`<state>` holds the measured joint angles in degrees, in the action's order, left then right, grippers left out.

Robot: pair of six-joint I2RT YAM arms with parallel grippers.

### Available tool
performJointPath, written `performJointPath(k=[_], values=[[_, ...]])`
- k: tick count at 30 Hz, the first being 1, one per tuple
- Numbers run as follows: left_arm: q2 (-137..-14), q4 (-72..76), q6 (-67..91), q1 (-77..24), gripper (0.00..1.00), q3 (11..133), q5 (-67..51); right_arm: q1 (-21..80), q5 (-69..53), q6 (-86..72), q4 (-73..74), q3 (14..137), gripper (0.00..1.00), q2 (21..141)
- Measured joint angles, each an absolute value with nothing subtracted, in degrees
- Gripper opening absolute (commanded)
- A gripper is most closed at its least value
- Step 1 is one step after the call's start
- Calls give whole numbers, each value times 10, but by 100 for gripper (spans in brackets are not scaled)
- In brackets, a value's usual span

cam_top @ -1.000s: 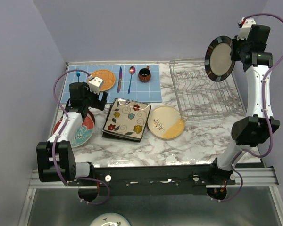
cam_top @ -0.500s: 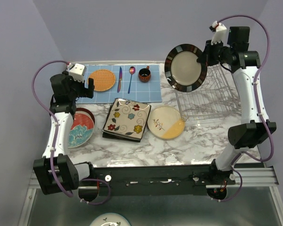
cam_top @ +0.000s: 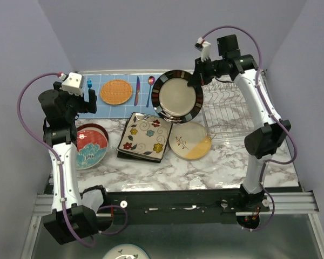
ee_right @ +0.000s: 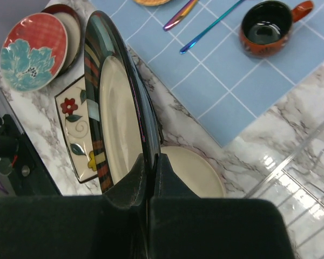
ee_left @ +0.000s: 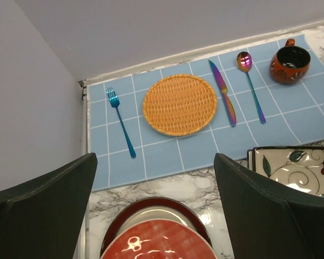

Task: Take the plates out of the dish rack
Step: Place the plate at the center of the board.

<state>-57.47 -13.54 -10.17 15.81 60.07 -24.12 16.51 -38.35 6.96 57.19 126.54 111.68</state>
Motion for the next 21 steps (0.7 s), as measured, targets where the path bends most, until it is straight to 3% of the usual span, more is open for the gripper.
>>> performJointPath(k=[13,21], values=[[-554,-147,-93,180,99,602,-241,300,-424,37,565,1372,1,1278],[-558,-164,-92,180,98,601,-260,359,-468,0,518,1378,1,1298]])
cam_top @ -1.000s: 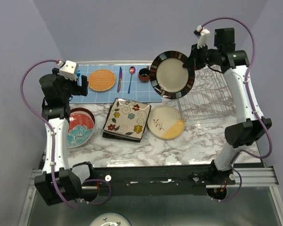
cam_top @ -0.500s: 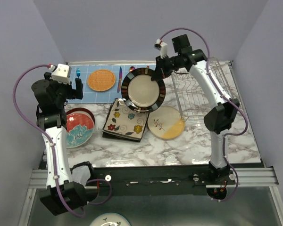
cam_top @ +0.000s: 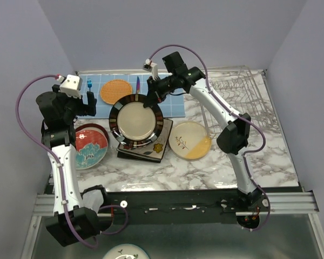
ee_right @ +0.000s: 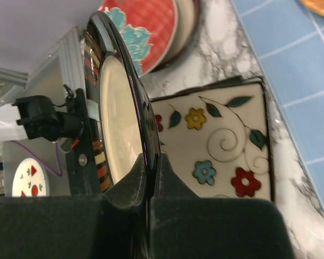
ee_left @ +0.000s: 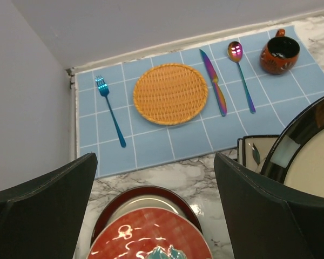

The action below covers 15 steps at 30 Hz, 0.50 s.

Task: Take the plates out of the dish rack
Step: Place the plate at the center of the board.

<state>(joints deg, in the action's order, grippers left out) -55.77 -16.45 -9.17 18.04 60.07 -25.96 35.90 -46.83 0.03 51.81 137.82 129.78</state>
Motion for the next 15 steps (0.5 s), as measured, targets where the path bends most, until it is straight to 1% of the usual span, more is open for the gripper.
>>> performJointPath(k=[4,9,11,15], values=[[-583,-189,-97,187,98,595,-306,374,-492,-5,485,1364,1,1298],[-640,-243,-117,243,97,599,-425,374,-491,17,470,1315,1,1296],[-669,-275,-131,268,95,613,-467,373,-483,28,470,1295,1,1296],[-688,-338,-175,289,96,645,-514,371,-465,44,469,1276,1,1295]])
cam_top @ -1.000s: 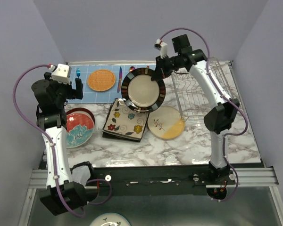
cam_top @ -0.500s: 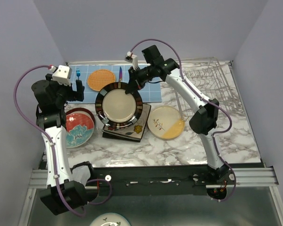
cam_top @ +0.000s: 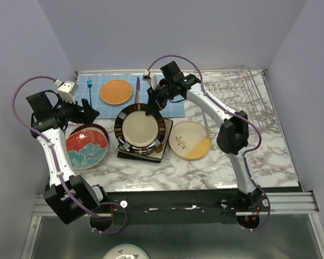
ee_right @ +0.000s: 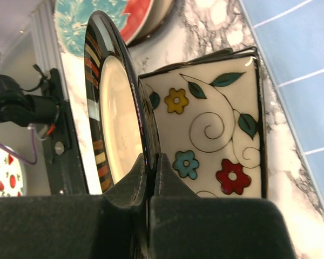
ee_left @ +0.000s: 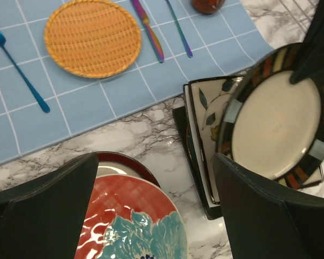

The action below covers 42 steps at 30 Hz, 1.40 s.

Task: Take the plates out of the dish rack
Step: Place the plate at the center of the board.

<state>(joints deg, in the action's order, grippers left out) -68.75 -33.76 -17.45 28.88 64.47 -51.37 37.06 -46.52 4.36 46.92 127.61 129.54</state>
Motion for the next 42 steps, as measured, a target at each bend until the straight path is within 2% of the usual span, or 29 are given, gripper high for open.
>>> performJointPath(k=[4,9,16,30,34,39,40,42], values=[[-681,-388,-227,295,98,658,-551,371,-446,49,461,1273,1,1295],[-667,-438,-282,303,98,595,-575,371,-431,47,440,1273,1,1295],[-724,-510,-383,304,98,564,-602,371,-425,42,417,1286,1,1293],[-818,-477,-390,304,97,573,-628,371,-426,29,410,1299,1,1287],[-844,-509,-409,293,96,643,-620,371,-434,24,410,1299,1,1287],[-954,-641,-489,246,94,914,-594,374,-441,18,412,1300,1,1287],[-1007,-683,-515,231,94,1023,-582,375,-441,18,412,1300,1,1287],[-1064,-687,-530,211,94,1127,-571,377,-443,17,412,1300,1,1287]])
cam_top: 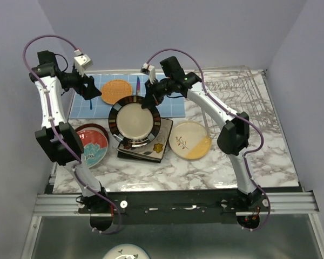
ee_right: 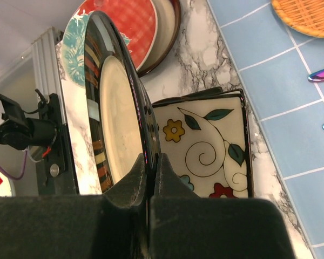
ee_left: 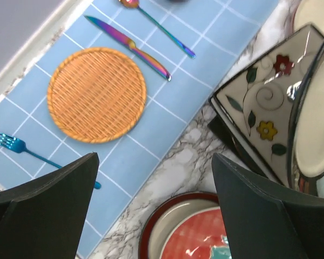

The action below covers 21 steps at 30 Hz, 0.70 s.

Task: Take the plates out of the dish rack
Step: Place the plate at the center of the board.

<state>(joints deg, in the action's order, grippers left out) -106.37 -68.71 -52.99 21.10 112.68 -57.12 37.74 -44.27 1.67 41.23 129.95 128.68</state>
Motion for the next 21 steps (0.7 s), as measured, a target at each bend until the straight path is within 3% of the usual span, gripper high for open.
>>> performJointPath(k=[4,12,16,21], values=[[-1114,-720,-565,156,93,1194,-508,379,-445,15,413,1299,1,1287],[-1133,-752,-579,105,93,1186,-477,380,-445,26,416,1279,1,1281],[-1083,-725,-537,118,94,1091,-467,380,-444,31,415,1259,1,1272],[-934,-609,-455,124,94,905,-437,380,-426,31,408,1223,1,1250]])
